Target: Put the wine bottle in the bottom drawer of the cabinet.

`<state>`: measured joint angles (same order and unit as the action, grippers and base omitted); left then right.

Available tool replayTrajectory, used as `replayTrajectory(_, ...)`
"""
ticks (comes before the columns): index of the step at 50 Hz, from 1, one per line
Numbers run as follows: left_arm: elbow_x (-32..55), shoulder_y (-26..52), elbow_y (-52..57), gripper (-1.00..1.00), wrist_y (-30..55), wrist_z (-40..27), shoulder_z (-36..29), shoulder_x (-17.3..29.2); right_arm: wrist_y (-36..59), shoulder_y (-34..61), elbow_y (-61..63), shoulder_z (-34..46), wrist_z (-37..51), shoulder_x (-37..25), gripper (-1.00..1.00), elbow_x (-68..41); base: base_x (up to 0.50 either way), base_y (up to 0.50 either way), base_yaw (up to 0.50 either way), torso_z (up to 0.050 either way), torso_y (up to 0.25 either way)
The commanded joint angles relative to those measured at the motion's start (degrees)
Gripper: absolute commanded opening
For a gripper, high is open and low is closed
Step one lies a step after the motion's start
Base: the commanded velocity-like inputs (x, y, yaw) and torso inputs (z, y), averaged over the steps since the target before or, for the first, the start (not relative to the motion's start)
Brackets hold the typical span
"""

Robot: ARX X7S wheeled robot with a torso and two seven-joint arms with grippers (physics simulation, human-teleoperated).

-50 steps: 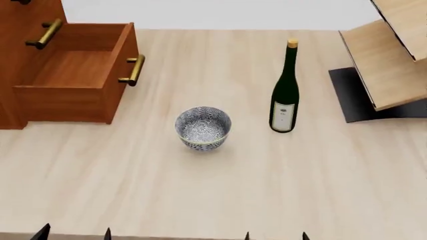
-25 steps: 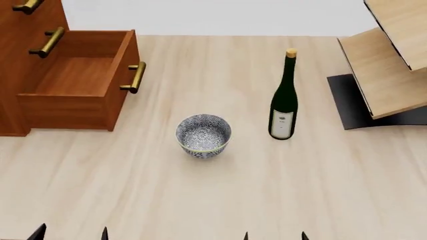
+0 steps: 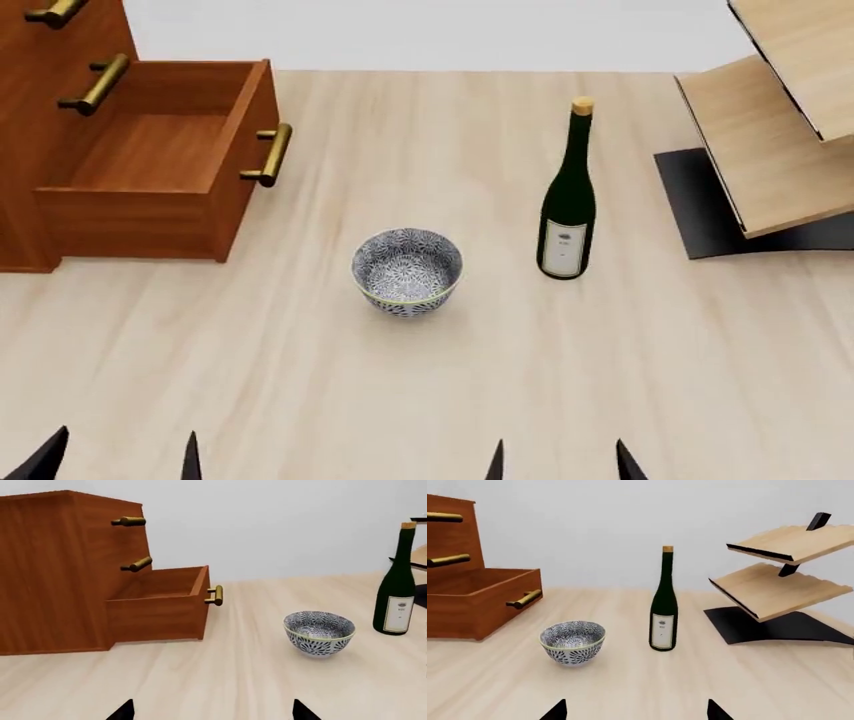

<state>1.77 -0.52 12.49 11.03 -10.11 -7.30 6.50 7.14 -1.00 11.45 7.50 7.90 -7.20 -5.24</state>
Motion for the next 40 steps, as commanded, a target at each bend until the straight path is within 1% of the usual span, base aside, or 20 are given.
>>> replayTrajectory(1,2.8,0.8,16.0,1.00,17.3,-0.5,0.8,1.1,8.1,-0.9,12.3,-0.4,1.3,-1.6,1.00,-1.8,0.00,0.00,0.00,0.000,0.000)
replayTrajectory(2,4.2,0.6,18.2,1.00,17.9,0.5,1.0,1.4,9.2,-1.0,13.7,-0.7,1.4,-1.9,1.00,-2.3,0.00,0.00,0.00,0.000,0.000)
replayTrajectory(9,5.7,2.1,27.6,1.00,28.4,-0.4,0.5,1.9,16.6,-0.6,23.7,-1.7,2.6,-3.4,1.00,-3.7,0.00,0.00,0.00,0.000,0.000)
replayTrajectory(11,6.3,2.5,29.7,1.00,31.1,-0.6,0.6,1.8,16.2,-0.8,24.2,-1.9,2.4,-3.8,1.00,-3.9,0.00,0.00,0.00,0.000,0.000)
replayTrajectory(15,7.1,3.2,34.4,1.00,36.1,-0.9,0.4,2.7,18.5,-0.7,27.6,-2.3,2.7,-4.2,1.00,-4.9,0.00,0.00,0.00,0.000,0.000)
replayTrajectory(19,8.9,4.0,39.4,1.00,40.6,-0.9,2.7,2.9,21.3,-0.4,31.8,-1.7,3.4,-5.1,1.00,-4.4,0.00,0.00,0.00,0.000,0.000)
replayTrajectory(21,9.7,5.9,42.7,1.00,45.7,-1.5,3.0,2.8,22.4,-0.3,33.7,-1.9,3.6,-5.3,1.00,-4.8,0.00,0.00,0.00,0.000,0.000)
replayTrajectory(25,11.5,7.9,47.2,1.00,50.7,-1.8,3.7,2.9,24.5,-0.1,36.8,-2.1,4.2,-5.7,1.00,-5.1,0.00,0.00,0.00,0.000,0.000)
replayTrajectory(26,12.3,8.2,47.4,1.00,51.1,-2.7,3.6,3.3,24.2,-0.2,36.7,-2.3,4.2,-5.8,1.00,-5.1,0.00,0.00,0.00,0.000,0.000)
replayTrajectory(27,14.4,8.7,47.5,1.00,51.1,-4.8,3.0,4.8,24.1,-0.3,36.9,-2.5,4.2,-5.9,1.00,-5.2,0.00,0.00,0.00,0.000,0.000)
replayTrajectory(28,18.9,9.1,47.5,1.00,50.4,-8.1,3.5,6.5,24.8,-0.2,37.7,-2.7,4.4,-5.9,1.00,-5.4,0.00,0.00,0.00,0.000,0.000)
replayTrajectory(29,24.5,9.8,47.5,1.00,49.8,-12.8,3.4,9.3,25.1,-0.3,38.3,-2.9,4.5,-6.1,1.00,-5.6,0.00,0.00,0.00,0.000,0.000)
replayTrajectory(30,29.9,10.0,47.5,1.00,48.6,-15.6,4.4,10.8,25.1,-0.4,38.5,-3.0,4.5,-6.2,1.00,-5.5,0.00,0.00,0.00,0.000,0.000)
replayTrajectory(31,33.9,10.3,47.4,1.00,48.4,-17.1,5.9,11.6,25.4,-0.4,39.4,-2.9,4.7,-6.5,1.00,-5.2,0.00,0.00,0.00,0.000,0.000)
replayTrajectory(32,33.9,11.4,47.4,1.00,49.4,-19.3,4.1,13.3,24.6,-0.6,39.7,-2.8,4.6,-6.7,1.00,-5.1,0.00,0.00,0.00,0.000,0.000)
replayTrajectory(34,35.4,11.3,47.3,1.00,48.1,-20.3,4.7,14.5,24.1,-0.9,40.0,-2.4,5.2,-7.2,1.00,-3.6,0.00,0.00,0.00,0.000,0.000)
replayTrajectory(35,38.5,11.8,47.4,1.00,48.1,-22.4,5.6,15.5,23.8,-1.1,40.2,-2.8,4.8,-7.0,1.00,-4.6,0.00,0.00,0.00,0.000,0.000)
replayTrajectory(38,43.4,12.2,47.4,1.00,45.7,-26.7,5.7,18.7,24.7,-0.9,41.1,-2.8,5.0,-7.1,1.00,-4.9,0.00,0.00,0.00,0.000,0.000)
replayTrajectory(40,48.8,13.1,47.4,1.00,43.7,-30.0,5.9,21.3,25.6,-0.7,41.7,-2.7,5.2,-7.2,1.00,-5.1,0.00,0.00,0.00,0.000,0.000)
